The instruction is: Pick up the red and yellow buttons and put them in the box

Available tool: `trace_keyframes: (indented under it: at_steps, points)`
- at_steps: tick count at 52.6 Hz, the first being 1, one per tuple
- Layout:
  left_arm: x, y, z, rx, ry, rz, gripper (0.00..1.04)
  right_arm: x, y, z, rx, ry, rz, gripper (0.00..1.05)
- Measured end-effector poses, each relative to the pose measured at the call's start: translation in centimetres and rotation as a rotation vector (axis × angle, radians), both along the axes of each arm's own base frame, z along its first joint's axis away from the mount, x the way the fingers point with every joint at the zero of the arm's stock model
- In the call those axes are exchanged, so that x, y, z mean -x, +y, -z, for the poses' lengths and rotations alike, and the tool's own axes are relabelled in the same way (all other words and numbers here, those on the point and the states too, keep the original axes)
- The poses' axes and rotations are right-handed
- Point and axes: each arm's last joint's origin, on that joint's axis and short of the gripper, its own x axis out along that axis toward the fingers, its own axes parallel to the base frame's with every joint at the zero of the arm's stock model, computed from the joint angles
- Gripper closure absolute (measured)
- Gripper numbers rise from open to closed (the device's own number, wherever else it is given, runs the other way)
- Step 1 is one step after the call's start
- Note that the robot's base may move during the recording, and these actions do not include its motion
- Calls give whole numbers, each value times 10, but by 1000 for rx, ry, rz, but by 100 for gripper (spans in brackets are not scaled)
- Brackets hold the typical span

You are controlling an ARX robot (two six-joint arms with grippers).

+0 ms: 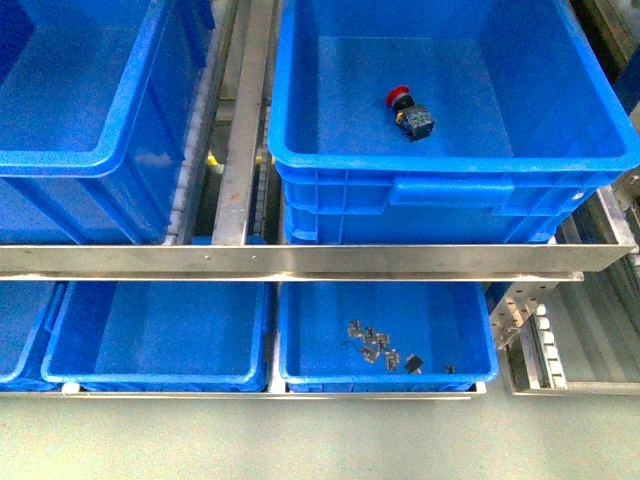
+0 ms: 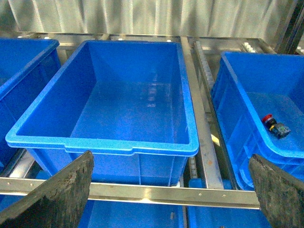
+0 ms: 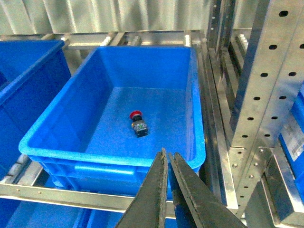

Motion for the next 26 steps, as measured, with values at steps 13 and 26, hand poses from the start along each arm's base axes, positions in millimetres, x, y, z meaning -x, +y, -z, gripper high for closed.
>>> trace_keyframes:
  at_steps: [13,26]
  points:
    - [0,0,0,0,0,0,8,11,0,-6,0,-18,0,101]
    - [0,0,0,0,0,0,8,23,0,-9,0,-27,0,101]
